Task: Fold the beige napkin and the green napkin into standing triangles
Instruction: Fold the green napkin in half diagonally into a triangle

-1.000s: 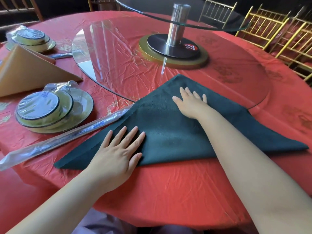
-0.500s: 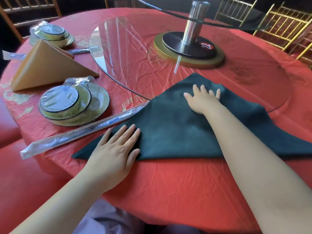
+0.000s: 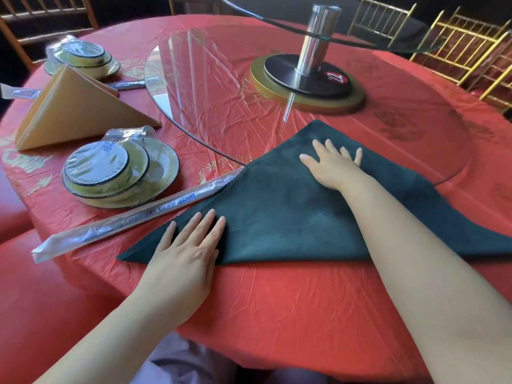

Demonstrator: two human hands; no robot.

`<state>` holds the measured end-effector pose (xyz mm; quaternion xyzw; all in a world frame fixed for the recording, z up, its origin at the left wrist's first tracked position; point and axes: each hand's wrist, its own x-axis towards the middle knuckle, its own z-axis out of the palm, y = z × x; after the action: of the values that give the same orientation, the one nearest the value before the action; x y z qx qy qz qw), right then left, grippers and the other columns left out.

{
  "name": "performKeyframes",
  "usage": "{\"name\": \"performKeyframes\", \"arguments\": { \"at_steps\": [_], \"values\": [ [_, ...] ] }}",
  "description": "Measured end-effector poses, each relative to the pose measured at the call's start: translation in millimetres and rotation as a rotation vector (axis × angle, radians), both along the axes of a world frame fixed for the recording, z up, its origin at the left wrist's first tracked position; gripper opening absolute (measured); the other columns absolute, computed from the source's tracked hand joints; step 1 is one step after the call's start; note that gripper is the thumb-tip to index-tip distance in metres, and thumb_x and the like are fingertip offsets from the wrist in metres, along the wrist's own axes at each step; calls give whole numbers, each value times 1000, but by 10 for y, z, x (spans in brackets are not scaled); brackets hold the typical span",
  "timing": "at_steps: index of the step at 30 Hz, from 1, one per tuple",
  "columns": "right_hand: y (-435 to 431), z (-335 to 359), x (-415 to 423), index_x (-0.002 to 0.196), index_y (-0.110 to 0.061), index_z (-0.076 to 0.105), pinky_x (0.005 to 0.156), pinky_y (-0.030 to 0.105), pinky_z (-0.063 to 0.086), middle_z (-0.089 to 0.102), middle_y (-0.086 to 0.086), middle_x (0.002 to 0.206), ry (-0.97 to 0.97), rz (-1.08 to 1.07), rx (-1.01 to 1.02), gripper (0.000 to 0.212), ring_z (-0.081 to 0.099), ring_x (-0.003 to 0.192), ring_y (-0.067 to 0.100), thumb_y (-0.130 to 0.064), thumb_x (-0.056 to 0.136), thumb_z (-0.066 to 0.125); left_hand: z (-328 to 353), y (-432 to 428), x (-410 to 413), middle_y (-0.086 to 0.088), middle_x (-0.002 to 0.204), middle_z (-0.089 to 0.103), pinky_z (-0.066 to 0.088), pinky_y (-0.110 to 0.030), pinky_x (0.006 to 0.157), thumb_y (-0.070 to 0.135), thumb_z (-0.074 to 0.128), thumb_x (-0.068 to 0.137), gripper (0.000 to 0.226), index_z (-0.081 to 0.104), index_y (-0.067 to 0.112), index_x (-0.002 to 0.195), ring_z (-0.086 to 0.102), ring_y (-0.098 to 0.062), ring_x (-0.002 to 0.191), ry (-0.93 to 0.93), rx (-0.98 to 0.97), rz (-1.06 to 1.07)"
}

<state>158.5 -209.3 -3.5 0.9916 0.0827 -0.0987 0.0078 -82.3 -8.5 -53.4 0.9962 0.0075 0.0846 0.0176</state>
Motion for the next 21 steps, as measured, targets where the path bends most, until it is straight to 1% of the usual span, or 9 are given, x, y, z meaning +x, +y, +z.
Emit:
{"name": "performKeyframes", "arguments": {
  "at_steps": [2, 4, 7, 9, 11, 13, 16, 18, 21],
  "values": [
    [6, -14, 19, 149, -30, 3, 111, 52, -12, -1, 1, 158, -4, -5, 7, 66, 2, 144, 32, -63, 92, 13, -18, 16, 4, -5, 132, 55, 31, -39, 105, 27, 29, 87, 50, 54, 15, 129, 53, -25, 121, -13, -8, 4],
    [25, -27, 35, 149, -30, 3, 112, 52, -12, -1, 2, 158, -8, -17, 2, 66, 2, 144, 33, -63, 92, 13, -25, 32, 10, -6, 132, 55, 23, -35, 102, 19, 30, 82, 53, 54, 13, 129, 51, -24, 121, -13, -5, 12],
    [53, -29, 56, 149, -31, 3, 112, 52, -12, -1, 3, 158, -5, -36, -16, 66, 2, 144, 35, -63, 92, 12, -33, 63, 18, -8, 132, 55, 21, -30, 102, 7, 23, 69, 67, 54, 10, 128, 45, -21, 123, 5, -62, 20],
    [60, -32, 76, 149, -31, 3, 111, 52, -12, -1, 3, 158, -12, -52, -28, 66, 3, 143, 36, -63, 92, 11, -30, 88, 13, -8, 131, 55, 22, -29, 102, 6, 21, 66, 69, 54, 8, 127, 49, -24, 122, -1, -90, 14],
    [65, -44, 97, 149, -31, 3, 111, 53, -12, 1, 4, 158, -26, -68, -40, 66, 5, 143, 36, -62, 92, 11, -11, 108, -6, -8, 130, 57, 24, -30, 102, 8, 25, 73, 61, 56, 8, 125, 53, -28, 119, -17, -96, 9],
    [74, -53, 112, 149, -30, 4, 111, 53, -12, 2, 4, 158, -35, -78, -47, 65, 7, 143, 37, -62, 92, 11, 2, 118, -37, -8, 129, 58, 24, -32, 103, 19, 29, 85, 49, 58, 7, 124, 54, -30, 118, -42, -126, 30],
    [77, -60, 130, 149, -30, 5, 111, 53, -13, 3, 4, 158, -34, -89, -43, 65, 6, 143, 36, -62, 92, 11, -10, 127, -81, -6, 129, 58, 22, -34, 103, 34, 22, 95, 53, 58, 9, 125, 54, -27, 119, -40, -133, 56],
    [86, -57, 123, 149, -30, 5, 111, 53, -13, 2, 4, 158, -35, -97, -34, 64, 5, 143, 36, -60, 93, 11, -30, 140, -97, -5, 130, 57, 21, -34, 104, 35, 19, 96, 54, 57, 10, 125, 53, -26, 120, -35, -132, 49],
    [105, -93, 56, 149, -27, 6, 110, 54, -13, 3, 5, 158, -87, -81, -23, 60, 3, 144, 33, -53, 96, 12, -43, 149, -103, -4, 132, 55, 22, -35, 105, 31, 27, 91, 50, 56, 12, 127, 52, -25, 122, -33, -150, 65]
  ]
}}
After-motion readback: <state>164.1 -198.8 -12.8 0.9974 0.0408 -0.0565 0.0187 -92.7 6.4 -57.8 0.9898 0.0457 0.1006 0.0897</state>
